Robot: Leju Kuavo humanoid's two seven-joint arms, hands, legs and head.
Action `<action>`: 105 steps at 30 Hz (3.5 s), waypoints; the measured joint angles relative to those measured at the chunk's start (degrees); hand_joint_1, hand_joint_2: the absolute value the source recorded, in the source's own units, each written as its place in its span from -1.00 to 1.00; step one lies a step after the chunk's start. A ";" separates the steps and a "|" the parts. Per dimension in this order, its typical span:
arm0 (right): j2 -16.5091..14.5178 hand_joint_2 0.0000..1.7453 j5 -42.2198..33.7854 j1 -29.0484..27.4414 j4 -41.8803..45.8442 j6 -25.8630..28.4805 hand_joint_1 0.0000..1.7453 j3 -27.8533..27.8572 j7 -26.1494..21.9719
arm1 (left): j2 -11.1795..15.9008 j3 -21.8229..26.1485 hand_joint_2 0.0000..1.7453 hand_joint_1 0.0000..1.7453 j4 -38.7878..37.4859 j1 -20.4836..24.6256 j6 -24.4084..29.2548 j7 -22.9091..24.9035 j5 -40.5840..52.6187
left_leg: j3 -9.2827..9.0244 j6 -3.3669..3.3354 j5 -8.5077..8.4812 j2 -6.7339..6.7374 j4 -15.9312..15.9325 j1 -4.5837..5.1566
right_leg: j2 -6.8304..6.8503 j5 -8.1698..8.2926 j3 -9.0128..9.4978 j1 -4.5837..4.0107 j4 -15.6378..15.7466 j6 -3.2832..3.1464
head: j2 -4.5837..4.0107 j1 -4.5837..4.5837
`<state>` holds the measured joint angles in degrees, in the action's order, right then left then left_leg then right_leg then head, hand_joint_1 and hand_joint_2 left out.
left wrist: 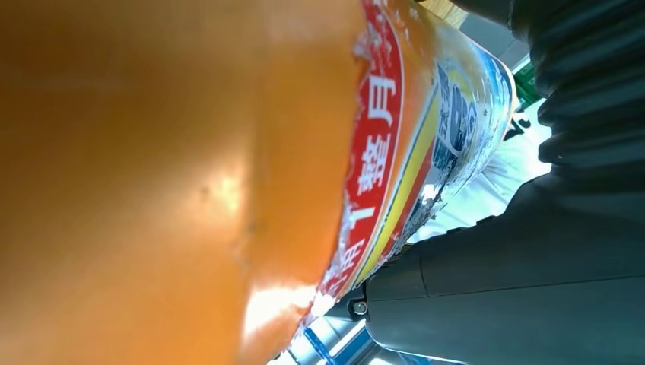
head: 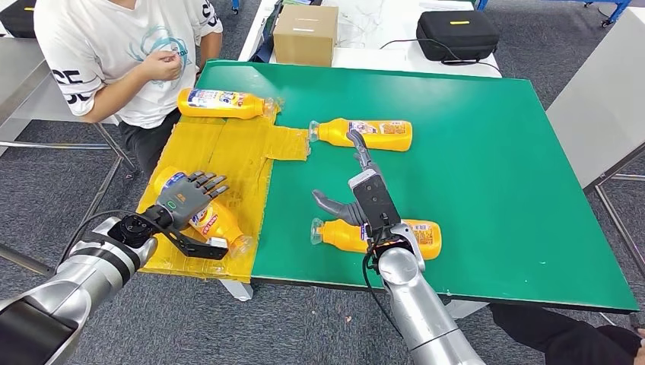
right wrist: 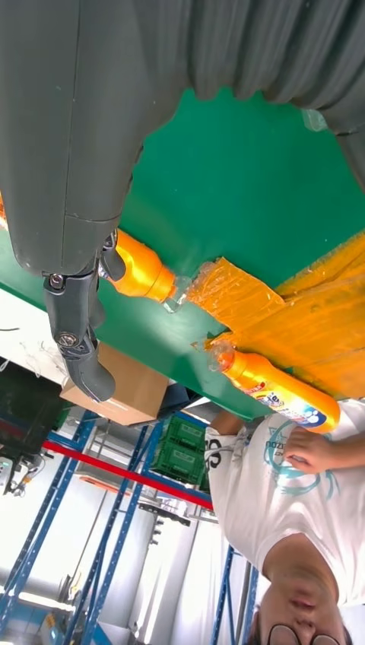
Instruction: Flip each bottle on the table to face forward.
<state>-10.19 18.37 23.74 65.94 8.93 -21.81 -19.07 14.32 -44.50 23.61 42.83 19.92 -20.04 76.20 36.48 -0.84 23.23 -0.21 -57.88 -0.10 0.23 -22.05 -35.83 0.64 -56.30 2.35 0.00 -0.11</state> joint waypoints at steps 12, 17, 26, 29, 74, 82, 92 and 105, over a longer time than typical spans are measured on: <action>0.42 1.00 0.16 -0.06 0.00 -0.05 -1.00 0.00 0.37 | -0.02 1.86 1.00 -1.00 0.43 -2.46 4.70 -6.70 -10.89 | -0.01 -0.01 0.00 0.01 0.00 0.01 | 0.00 0.00 0.01 0.00 0.00 0.00 | 0.00 0.00; 0.77 1.00 0.08 -0.27 0.00 0.33 -1.00 0.01 0.31 | -0.07 7.39 1.00 -1.00 2.61 -6.81 5.42 -13.45 -21.10 | -0.01 0.00 0.03 0.02 0.00 0.00 | -0.02 -0.02 0.00 0.00 0.01 -0.01 | 0.00 -0.01; 1.26 1.00 0.01 -1.46 -0.48 1.54 -1.00 0.26 -0.44 | -0.11 20.82 1.00 -1.00 17.73 -20.63 -3.01 -19.89 -46.56 | 0.08 0.02 0.06 0.12 0.00 0.00 | -0.11 -0.04 -0.15 -0.01 0.02 -0.01 | 0.00 -0.02; 1.36 1.00 0.18 -1.47 -0.95 1.78 -1.00 0.26 -0.39 | -0.11 22.82 1.00 -1.00 22.17 -23.39 -4.78 -19.96 -51.02 | 0.10 0.01 0.06 0.12 0.00 -0.01 | -0.11 -0.04 -0.17 -0.01 0.02 -0.01 | 0.00 -0.02; 8.90 1.00 35.63 -0.50 -14.18 -1.65 -0.99 -2.20 24.64 | -19.06 45.67 1.00 -1.00 41.59 -30.79 -30.50 -11.03 -70.53 | 0.14 -0.01 0.06 0.02 -0.01 0.02 | -0.02 -0.02 -0.13 0.01 0.05 0.02 | 0.00 -0.01; 11.62 1.00 38.50 5.35 -19.82 -9.36 1.00 -4.69 24.87 | -19.08 45.67 1.00 -1.00 41.31 -30.78 -32.64 -11.39 -71.40 | 0.09 -0.04 0.04 0.02 -0.01 0.02 | -0.02 0.00 -0.07 0.01 0.06 0.04 | 0.00 0.00; 13.93 1.00 32.21 12.97 -27.07 -17.43 1.00 -8.35 19.32 | -19.03 46.18 1.00 -1.00 38.67 -29.72 -35.52 -12.62 -72.65 | 0.07 -0.07 0.01 0.02 -0.02 0.02 | -0.01 0.02 -0.04 0.01 0.05 0.05 | 0.00 0.00; 13.87 1.00 26.94 15.04 -30.34 -17.84 1.00 -9.36 16.04 | -19.04 46.16 1.00 -1.00 35.75 -28.05 -35.25 -12.93 -72.60 | 0.04 -0.07 0.01 0.04 -0.02 0.01 | -0.02 0.02 -0.04 0.00 0.05 0.04 | 0.00 0.00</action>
<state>3.68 45.31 38.79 35.60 -8.91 -31.17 -3.03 -4.72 1.66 59.36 14.78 -15.33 -32.97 3.60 36.52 -0.91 23.24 -0.18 -57.90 -0.09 0.21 -22.04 -35.87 0.64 -56.25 2.40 0.00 -0.11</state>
